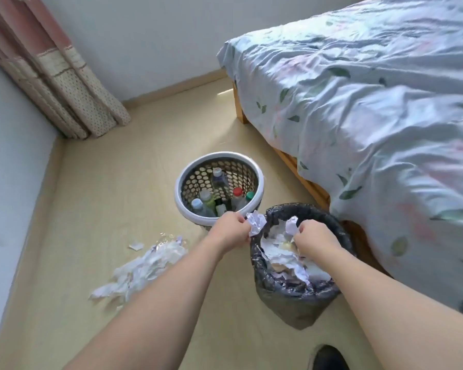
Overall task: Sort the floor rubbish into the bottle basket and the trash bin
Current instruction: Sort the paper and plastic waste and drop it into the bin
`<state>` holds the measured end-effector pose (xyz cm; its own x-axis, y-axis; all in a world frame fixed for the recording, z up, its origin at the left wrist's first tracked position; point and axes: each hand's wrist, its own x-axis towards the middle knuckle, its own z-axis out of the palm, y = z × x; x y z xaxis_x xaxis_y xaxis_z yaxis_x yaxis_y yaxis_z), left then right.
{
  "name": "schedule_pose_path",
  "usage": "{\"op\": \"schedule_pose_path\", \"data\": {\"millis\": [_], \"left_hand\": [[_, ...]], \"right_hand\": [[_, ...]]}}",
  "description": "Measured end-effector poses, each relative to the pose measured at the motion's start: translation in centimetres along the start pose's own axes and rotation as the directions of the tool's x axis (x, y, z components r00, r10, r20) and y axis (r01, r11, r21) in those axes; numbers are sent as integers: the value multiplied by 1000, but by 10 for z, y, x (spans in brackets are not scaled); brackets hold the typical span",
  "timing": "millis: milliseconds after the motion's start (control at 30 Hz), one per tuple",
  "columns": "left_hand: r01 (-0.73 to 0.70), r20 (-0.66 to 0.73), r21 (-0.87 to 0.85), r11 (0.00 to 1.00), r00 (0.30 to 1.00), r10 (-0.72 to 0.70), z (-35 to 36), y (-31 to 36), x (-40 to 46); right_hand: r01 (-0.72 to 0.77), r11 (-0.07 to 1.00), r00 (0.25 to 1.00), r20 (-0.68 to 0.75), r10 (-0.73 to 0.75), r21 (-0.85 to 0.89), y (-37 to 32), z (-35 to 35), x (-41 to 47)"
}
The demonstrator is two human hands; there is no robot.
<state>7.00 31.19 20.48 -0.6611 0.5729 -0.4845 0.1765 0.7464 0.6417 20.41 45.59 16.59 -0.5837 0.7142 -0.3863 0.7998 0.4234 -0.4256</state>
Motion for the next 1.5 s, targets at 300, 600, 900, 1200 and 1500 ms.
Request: {"op": "schedule_pose_path", "data": {"millis": [300,600,900,1200,1500], "left_hand": [[62,157,286,956,981,-111,50,37,16],[120,130,395,911,974,-185,-49,-37,-14],[300,30,399,867,940,-340,-174,-231,-44],[334,11,157,929,940,-340,-142,-406,-13],[373,-246,85,924,906,-344,-78,-511,3]], "right_hand": [[-68,996,996,57,65,51,46,-9,27],[246,968,969,13,-247,46,-36,12,-11],[420,907,856,342,-388,-22,-175,147,-50],[552,807,771,497,-399,-209,-233,291,-34],[675,523,737,438,-515,-521,-231,381,8]]}}
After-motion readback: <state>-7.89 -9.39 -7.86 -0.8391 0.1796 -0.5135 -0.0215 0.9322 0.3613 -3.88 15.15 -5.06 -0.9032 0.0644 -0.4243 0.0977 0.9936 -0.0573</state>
